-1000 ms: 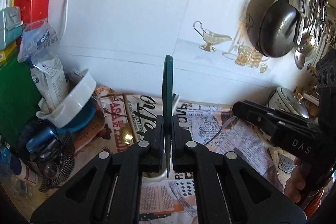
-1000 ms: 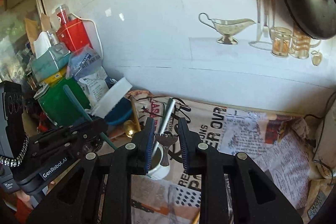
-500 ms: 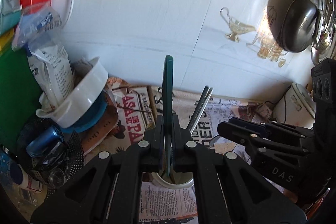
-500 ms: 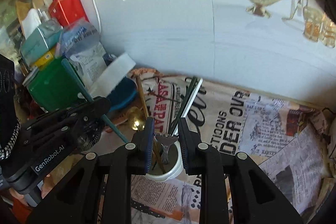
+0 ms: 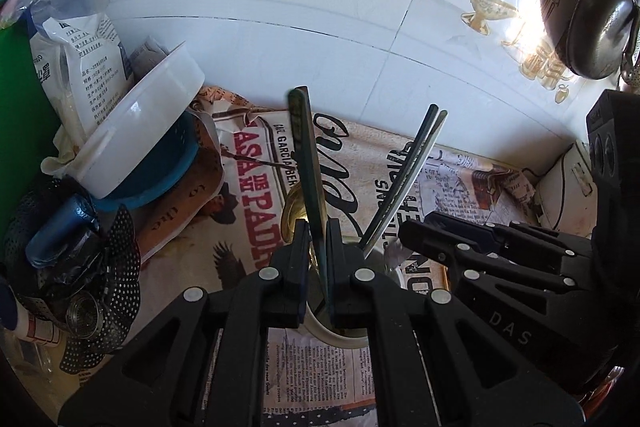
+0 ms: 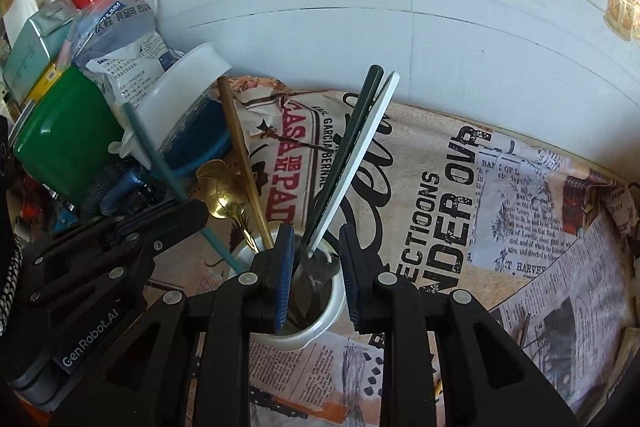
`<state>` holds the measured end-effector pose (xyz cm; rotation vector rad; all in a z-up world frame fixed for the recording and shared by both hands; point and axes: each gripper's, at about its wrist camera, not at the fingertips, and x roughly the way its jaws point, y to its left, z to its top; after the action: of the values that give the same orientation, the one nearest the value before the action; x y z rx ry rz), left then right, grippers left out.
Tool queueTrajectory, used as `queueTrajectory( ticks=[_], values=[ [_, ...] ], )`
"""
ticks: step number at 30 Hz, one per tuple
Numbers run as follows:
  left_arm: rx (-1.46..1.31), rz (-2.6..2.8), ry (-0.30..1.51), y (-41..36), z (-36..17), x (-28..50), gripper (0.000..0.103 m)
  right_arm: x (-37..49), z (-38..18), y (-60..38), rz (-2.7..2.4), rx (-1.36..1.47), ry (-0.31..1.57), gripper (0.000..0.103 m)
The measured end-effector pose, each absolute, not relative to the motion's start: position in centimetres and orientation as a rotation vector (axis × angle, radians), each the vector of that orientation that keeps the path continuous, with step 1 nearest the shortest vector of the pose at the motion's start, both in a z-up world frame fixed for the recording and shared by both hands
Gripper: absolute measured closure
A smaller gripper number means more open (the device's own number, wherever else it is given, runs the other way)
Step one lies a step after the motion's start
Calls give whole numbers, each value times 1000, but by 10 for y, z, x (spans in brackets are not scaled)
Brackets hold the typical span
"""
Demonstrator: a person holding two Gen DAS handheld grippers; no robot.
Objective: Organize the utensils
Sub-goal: 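Lower the teal stick and fork into the white cup and open both tools, then move both open tools back to the utensil pile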
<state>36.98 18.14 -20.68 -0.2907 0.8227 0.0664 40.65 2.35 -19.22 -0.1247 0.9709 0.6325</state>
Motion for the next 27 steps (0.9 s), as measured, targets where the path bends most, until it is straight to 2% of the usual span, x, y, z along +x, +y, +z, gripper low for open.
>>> queueTrajectory(
  ticks=[5, 10, 18, 27],
  values=[
    [-284, 72, 828, 182, -203, 368, 98, 407, -188, 22, 630, -133, 968, 81],
    [-263, 83, 808, 176, -191, 358, 94, 400, -177, 14, 636, -137, 942, 74],
    [-253, 93, 744, 160, -161, 344, 78, 385, -146, -12, 644, -151, 851, 68],
    [-227, 90, 694, 123, -140, 333, 65, 371, -124, -62, 618, -153, 774, 65]
  ],
)
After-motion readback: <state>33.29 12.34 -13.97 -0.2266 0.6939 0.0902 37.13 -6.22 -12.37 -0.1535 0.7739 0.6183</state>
